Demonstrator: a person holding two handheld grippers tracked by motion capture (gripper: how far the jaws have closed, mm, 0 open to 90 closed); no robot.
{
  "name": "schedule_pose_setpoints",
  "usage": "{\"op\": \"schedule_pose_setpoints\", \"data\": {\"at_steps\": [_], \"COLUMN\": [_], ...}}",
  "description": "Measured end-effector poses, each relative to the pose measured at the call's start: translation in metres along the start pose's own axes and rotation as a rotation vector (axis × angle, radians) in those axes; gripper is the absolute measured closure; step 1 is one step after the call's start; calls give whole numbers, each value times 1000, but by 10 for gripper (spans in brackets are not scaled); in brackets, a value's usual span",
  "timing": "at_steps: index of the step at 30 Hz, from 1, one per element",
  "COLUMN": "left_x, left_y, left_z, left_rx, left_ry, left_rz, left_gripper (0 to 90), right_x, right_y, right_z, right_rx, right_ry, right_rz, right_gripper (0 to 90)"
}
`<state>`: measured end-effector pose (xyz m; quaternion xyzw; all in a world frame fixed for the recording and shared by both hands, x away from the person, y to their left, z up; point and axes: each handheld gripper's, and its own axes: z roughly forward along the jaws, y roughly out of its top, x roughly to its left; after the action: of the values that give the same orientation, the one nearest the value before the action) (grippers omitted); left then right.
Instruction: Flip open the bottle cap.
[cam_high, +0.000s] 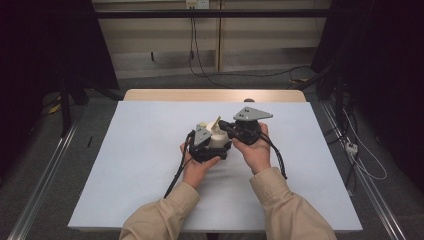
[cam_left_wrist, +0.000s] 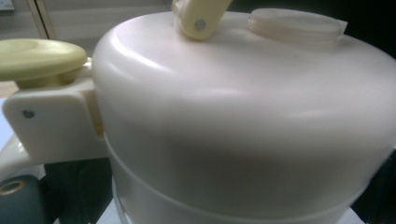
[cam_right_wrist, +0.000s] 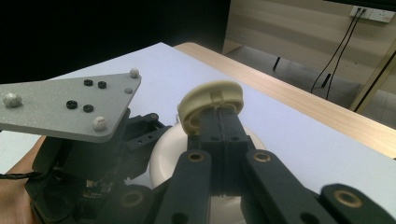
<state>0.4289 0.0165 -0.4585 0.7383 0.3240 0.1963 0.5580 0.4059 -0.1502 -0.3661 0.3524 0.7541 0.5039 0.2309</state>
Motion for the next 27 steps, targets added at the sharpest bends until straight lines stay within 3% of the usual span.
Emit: {"op": "schedule_pose_setpoints", "data": {"at_steps": [27], "left_x": [-1], "left_y": [0], "left_z": [0], "left_rx": [-4], "left_ry": [1], "left_rz": [-6], "left_gripper": [51], "right_x": [4], "right_y": [6], "right_z": [4], "right_rx": [-6], "right_ry": [4], "right_rz": [-9], "right_gripper": [900]}}
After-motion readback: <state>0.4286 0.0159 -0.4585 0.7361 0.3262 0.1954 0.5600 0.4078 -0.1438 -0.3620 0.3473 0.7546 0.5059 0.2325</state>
